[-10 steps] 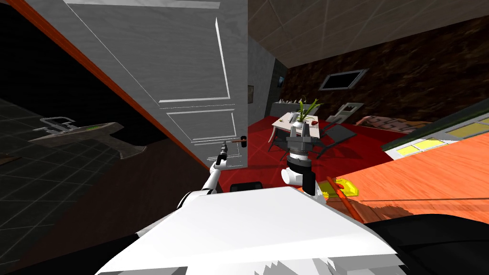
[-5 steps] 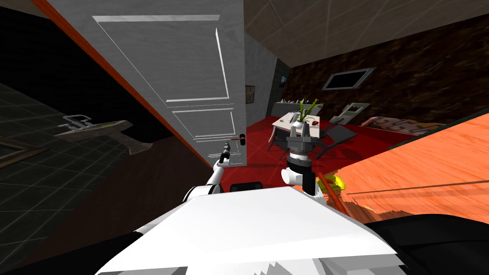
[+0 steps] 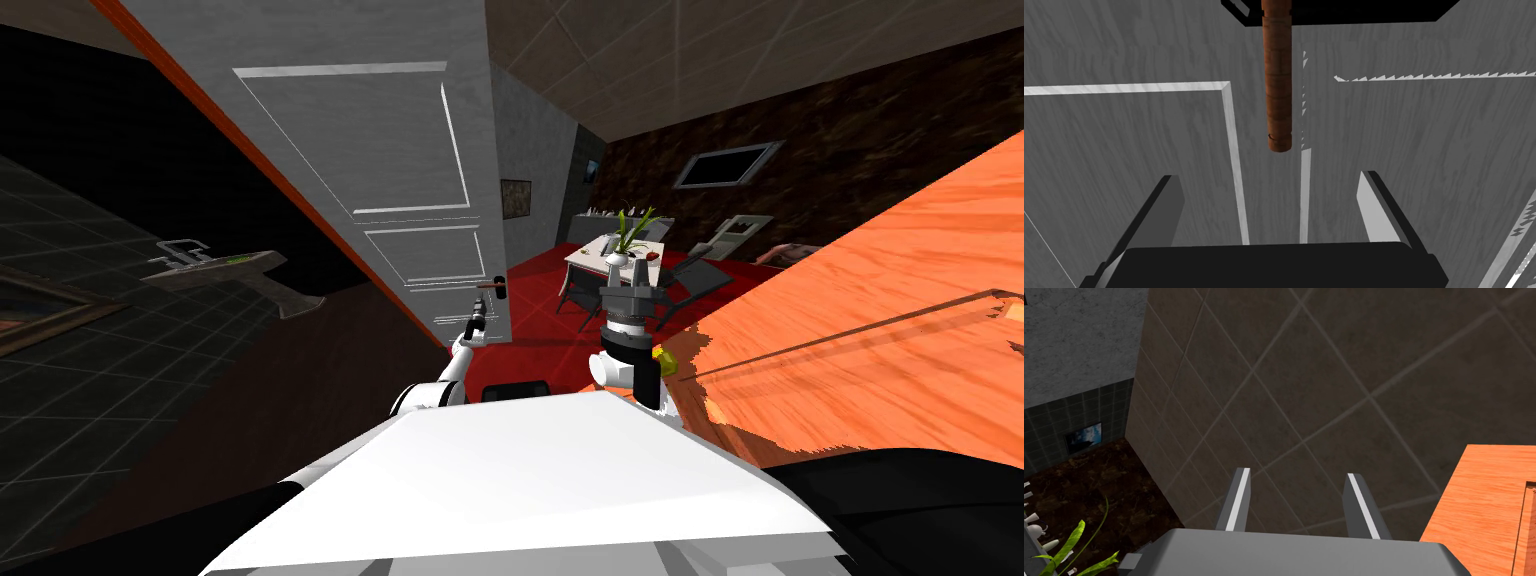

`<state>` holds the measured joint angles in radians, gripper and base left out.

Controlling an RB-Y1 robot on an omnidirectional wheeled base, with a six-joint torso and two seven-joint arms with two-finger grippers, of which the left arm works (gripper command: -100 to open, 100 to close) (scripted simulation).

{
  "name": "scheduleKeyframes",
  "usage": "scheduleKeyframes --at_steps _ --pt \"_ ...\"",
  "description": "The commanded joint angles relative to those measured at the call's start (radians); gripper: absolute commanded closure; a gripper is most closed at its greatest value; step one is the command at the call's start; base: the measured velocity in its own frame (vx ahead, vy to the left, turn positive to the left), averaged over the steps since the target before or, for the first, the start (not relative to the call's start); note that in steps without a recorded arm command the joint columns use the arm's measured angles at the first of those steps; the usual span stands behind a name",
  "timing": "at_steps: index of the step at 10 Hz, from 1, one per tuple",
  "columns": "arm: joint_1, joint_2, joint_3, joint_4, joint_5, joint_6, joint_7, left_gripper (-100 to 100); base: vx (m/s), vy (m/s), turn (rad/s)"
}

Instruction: Push the door open

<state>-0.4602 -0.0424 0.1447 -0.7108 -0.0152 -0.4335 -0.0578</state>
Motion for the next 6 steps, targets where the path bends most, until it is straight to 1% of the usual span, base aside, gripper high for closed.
scheduleKeyframes --at_steps 1,3,4,5,6 --pt "0.000 -0.004 -0.001 -0.003 -0.002 0.003 0.002 -100 -0.037 -0.061 0.042" --pt "-0.004 -0.007 0.000 0.001 -0.003 0.001 0.002 -100 -0.056 -0.099 0.020" --pt "-0.003 -0.006 0.000 0.001 -0.002 0.001 0.002 -100 -0.032 -0.046 -0.002" --pt "-0.004 0.010 0.001 0.002 -0.002 0.001 0.002 -100 0.093 0.059 0.005" --pt "-0.004 0.018 0.001 0.002 -0.002 0.001 0.002 -100 0.133 0.102 -0.006"
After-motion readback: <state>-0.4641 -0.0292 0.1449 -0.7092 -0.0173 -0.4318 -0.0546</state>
